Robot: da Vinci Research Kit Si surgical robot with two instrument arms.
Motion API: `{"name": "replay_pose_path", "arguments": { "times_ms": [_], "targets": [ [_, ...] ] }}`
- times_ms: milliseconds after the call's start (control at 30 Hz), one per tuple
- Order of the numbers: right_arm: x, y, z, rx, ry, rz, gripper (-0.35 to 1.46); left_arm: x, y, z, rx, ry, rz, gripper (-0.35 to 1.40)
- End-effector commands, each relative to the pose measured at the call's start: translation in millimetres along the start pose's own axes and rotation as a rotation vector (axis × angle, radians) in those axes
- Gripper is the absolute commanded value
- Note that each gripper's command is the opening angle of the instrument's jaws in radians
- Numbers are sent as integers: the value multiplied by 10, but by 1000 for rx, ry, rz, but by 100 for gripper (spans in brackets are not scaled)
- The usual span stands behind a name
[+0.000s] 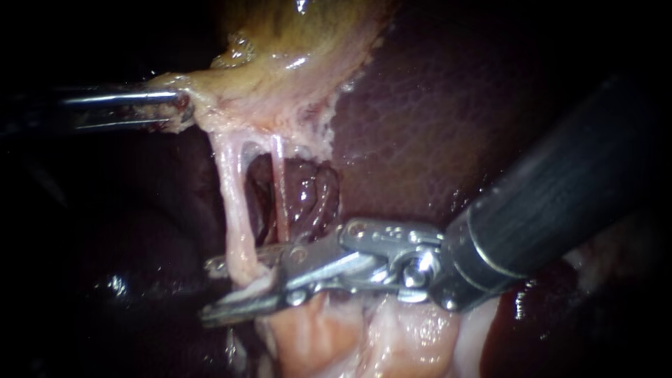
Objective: Clipping first clip left tube
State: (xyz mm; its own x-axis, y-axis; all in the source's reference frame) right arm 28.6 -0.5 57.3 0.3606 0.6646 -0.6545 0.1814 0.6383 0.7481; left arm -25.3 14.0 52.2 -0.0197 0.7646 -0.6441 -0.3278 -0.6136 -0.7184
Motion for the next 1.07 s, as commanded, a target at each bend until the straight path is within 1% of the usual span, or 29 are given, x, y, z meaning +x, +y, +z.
{"name": "replay_pose_path", "arguments": {
  "times_ms": [33,167,333,367,433,500,700,900,1067],
  "targets": [
    [-1,1,0,-2,0,0,10,0,0,0,0,0,0,-35],
    [-2,3,-1,-11,3,0,-1,0,0,1,0,0,0,-35],
    [-3,4,-3,-9,3,0,-31,0,0,0,0,0,0,-35],
    [-3,4,-3,-9,2,0,-35,0,0,0,0,0,0,-35],
    [-3,4,-4,-11,3,0,-35,0,0,0,0,0,0,-35],
    [-1,4,-5,-7,-6,2,-35,0,0,0,0,0,0,-35],
    [5,9,-10,-6,-4,6,-35,0,0,0,0,0,0,-35],
    [3,14,-12,-5,-4,6,-35,0,0,0,0,0,0,-35],
    [3,14,-12,-5,-4,6,-35,0,-1,0,0,0,0,-35]
  ]
}}
